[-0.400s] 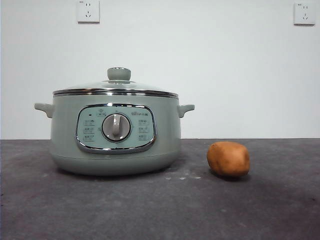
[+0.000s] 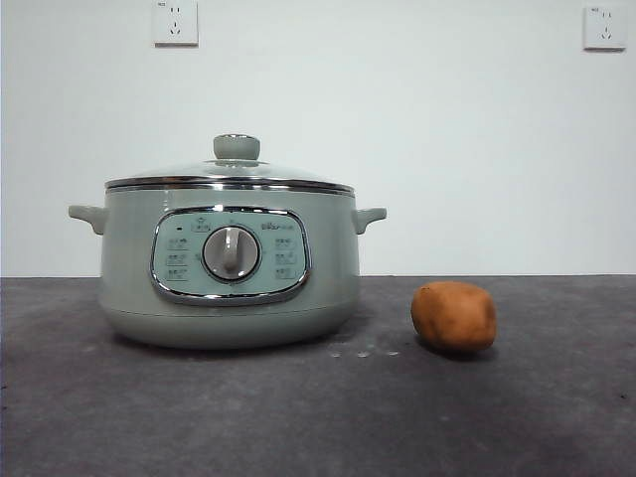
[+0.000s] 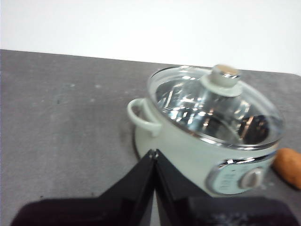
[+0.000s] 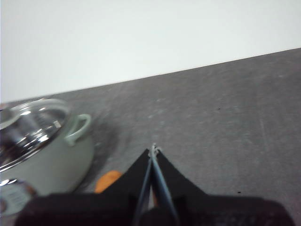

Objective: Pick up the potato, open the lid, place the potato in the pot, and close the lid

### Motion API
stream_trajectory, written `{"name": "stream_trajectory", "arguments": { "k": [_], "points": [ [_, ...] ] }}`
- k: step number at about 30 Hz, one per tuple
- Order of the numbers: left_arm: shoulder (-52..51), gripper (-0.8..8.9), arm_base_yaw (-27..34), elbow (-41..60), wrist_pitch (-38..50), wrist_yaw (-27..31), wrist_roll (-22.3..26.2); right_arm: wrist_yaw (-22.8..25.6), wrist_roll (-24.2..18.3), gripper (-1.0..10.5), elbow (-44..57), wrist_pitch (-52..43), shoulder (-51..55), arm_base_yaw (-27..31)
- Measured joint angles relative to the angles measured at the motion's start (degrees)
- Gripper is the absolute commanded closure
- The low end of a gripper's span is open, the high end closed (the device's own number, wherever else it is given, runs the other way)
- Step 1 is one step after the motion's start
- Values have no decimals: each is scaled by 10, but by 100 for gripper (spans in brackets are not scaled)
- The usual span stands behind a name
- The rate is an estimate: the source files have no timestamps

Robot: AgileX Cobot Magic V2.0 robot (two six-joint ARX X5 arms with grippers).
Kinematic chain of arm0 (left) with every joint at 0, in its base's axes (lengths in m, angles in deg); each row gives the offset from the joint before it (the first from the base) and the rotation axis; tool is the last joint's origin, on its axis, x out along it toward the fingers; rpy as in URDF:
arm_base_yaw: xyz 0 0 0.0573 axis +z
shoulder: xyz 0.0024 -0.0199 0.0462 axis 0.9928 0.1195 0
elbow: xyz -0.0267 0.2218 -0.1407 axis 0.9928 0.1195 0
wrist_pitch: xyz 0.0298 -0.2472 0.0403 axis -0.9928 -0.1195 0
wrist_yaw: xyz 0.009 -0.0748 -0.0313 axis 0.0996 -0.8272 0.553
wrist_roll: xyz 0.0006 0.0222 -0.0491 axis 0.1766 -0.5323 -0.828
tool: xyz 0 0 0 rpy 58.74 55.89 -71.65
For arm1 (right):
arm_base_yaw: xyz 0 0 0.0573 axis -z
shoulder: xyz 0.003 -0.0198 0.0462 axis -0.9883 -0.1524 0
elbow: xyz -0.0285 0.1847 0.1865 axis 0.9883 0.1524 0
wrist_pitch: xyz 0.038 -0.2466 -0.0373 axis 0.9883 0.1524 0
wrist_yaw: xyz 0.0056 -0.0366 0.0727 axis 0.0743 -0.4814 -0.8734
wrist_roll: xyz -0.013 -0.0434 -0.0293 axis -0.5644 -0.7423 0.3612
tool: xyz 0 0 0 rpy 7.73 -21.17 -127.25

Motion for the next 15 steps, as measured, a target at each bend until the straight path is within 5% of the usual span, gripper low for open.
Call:
{"name": "stream_trajectory", "arguments": {
  "k": [15],
  "points": [
    [114,820,-12,-229,-182,-42,55,-96,-129,958,-261,238,-188,0]
  ]
}}
